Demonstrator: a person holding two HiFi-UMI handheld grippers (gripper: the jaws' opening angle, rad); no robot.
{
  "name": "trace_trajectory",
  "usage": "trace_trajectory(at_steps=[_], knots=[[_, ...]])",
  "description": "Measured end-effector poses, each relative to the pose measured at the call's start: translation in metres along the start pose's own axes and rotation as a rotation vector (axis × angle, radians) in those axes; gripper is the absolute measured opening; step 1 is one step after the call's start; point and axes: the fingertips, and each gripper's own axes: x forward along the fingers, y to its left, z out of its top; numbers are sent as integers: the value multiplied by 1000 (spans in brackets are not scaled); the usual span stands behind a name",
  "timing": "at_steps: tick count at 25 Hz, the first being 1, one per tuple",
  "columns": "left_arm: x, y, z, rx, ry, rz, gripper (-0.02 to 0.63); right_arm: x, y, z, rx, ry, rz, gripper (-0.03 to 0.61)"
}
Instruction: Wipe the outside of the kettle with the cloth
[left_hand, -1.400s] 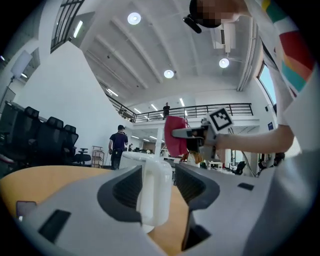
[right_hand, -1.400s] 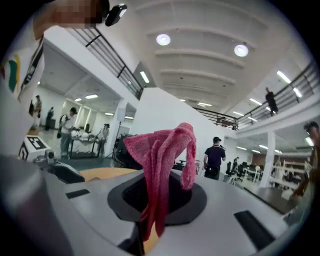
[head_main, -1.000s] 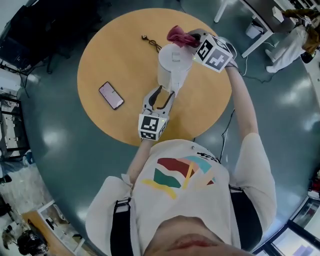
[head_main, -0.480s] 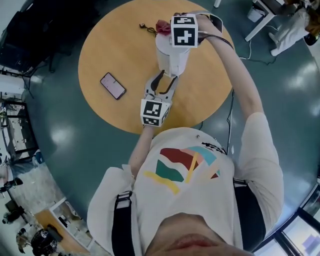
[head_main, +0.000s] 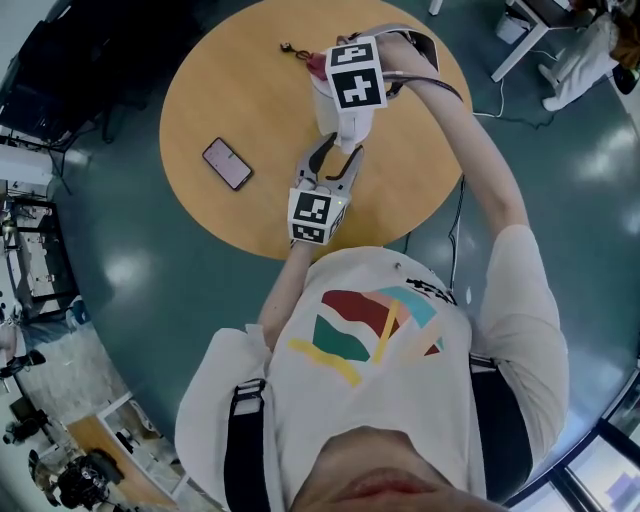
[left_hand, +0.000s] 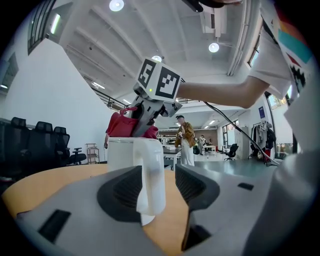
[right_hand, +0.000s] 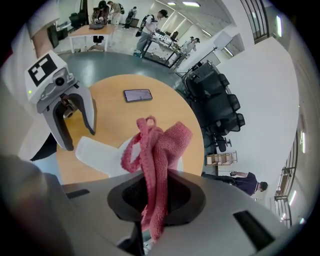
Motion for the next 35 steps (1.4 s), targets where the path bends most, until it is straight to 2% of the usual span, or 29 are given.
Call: trace_trajectory(at_steps=[5,11,16,25,30,35], knots=[[-23,15,-9,-2,16,53,235,-15,19,13,-30,-7,-2,38],[-51,39,-26,-42,12,118,235,-25,47,30,-46,-32,5,39],[-63,48,-14,-42,-15,156,235,-37,64,35,-40,-46,12,38],[-75,43,12,3,-59,125,235,-60,99,50,25,-95,45,38],[-77,29,9,5,-49,104,235,-61,125,53,51,-118,89,38],[-73,20,4,10,-39,84,235,-33,156,46,85,-121,128,38]])
